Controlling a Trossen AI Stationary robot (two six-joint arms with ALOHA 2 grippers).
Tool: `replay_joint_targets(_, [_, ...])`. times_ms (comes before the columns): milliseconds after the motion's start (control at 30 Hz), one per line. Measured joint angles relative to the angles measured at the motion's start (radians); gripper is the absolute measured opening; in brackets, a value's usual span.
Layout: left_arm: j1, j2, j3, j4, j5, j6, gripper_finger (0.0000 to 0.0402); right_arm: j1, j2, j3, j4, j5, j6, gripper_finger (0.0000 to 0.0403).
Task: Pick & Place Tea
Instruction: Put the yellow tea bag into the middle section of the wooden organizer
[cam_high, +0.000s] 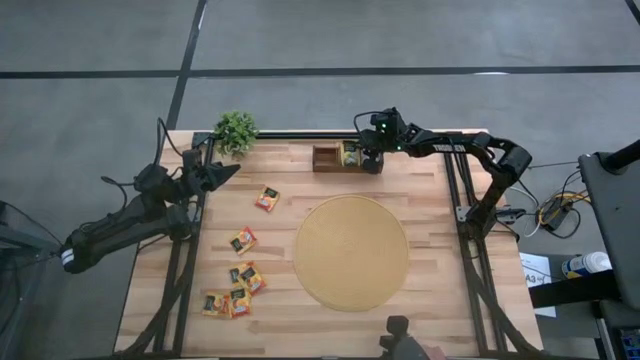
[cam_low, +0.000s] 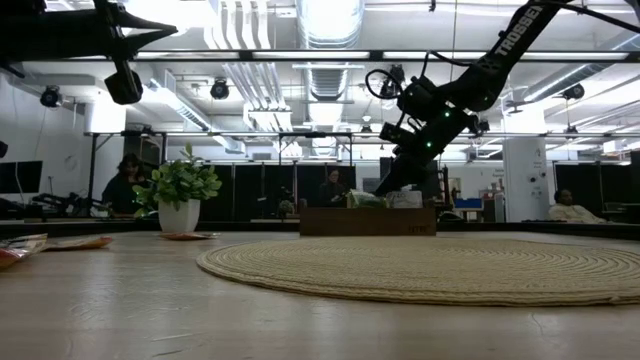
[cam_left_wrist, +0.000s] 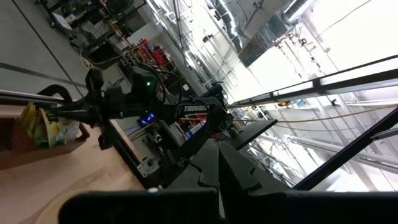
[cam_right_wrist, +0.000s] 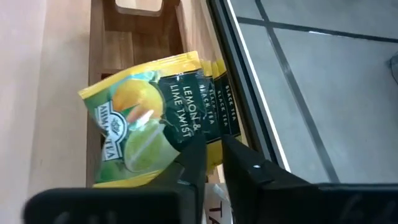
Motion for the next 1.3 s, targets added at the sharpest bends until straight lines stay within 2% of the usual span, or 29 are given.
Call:
replay_joint_targets(333, [0.0, 0.0, 0.0, 0.0, 0.001, 0.0, 0.0, 0.0, -0.02, 0.002, -0.005, 0.011, 0.035, 0.017])
replay_joint_targets(533, [0.0, 0.0, 0.0, -0.001, 0.001, 0.002, 0.0, 0.0, -0.067, 0.002, -0.008, 0.077, 0.047, 0.0213])
replay_joint_targets(867, [0.0, 0.0, 0.0, 0.0, 0.001, 0.007, 0.0, 0.02, -0.147, 0.002, -0.103, 0.077, 0.106, 0.0237])
replay_joint_targets(1133, [0.0, 0.0, 0.0, 0.001, 0.001, 0.021, 0.0, 0.123, -0.151, 0.002, -0.161, 0.074, 0.059, 0.0233])
replay_joint_targets(1300, [0.0, 0.0, 0.0, 0.003, 0.001, 0.028, 0.0, 0.169, -0.144, 0.002, -0.157, 0.146, 0.055, 0.0231])
